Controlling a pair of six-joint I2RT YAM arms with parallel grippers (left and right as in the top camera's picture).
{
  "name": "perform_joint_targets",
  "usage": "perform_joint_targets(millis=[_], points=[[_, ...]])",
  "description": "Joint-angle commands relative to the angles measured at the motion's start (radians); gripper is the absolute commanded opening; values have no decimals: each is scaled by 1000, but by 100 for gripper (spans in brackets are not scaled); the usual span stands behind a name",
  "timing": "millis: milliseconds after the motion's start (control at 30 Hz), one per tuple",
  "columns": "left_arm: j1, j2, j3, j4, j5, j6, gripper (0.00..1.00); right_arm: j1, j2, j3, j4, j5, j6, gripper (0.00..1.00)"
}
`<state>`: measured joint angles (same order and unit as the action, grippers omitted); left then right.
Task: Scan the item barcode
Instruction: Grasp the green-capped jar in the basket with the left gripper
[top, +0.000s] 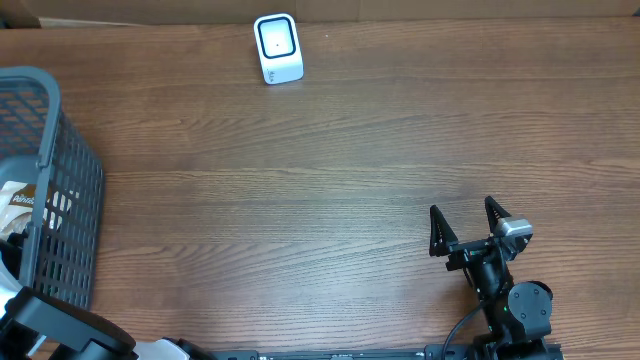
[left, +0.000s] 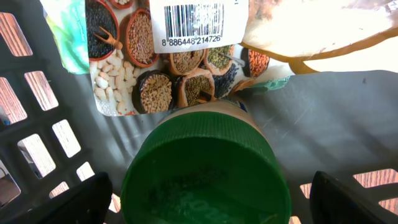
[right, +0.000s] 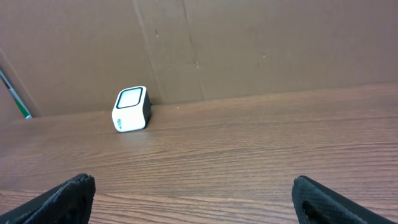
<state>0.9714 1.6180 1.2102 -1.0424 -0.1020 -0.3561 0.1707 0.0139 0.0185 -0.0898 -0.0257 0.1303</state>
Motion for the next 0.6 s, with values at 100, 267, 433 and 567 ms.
perform_joint_targets(millis=[100,267,433,567], points=[[7,-1,-12,7,-2,15,88,-1,-11,-10,6,5,-1,100],[7,0,-23,18,-2,15,86,-1,-11,-10,6,5,-1,100],[7,3,-64,56,-1,11,86,-1,-11,-10,5,5,-1,100],[7,4,-69,67,2,4,80,-1,-11,-10,6,5,-1,100]])
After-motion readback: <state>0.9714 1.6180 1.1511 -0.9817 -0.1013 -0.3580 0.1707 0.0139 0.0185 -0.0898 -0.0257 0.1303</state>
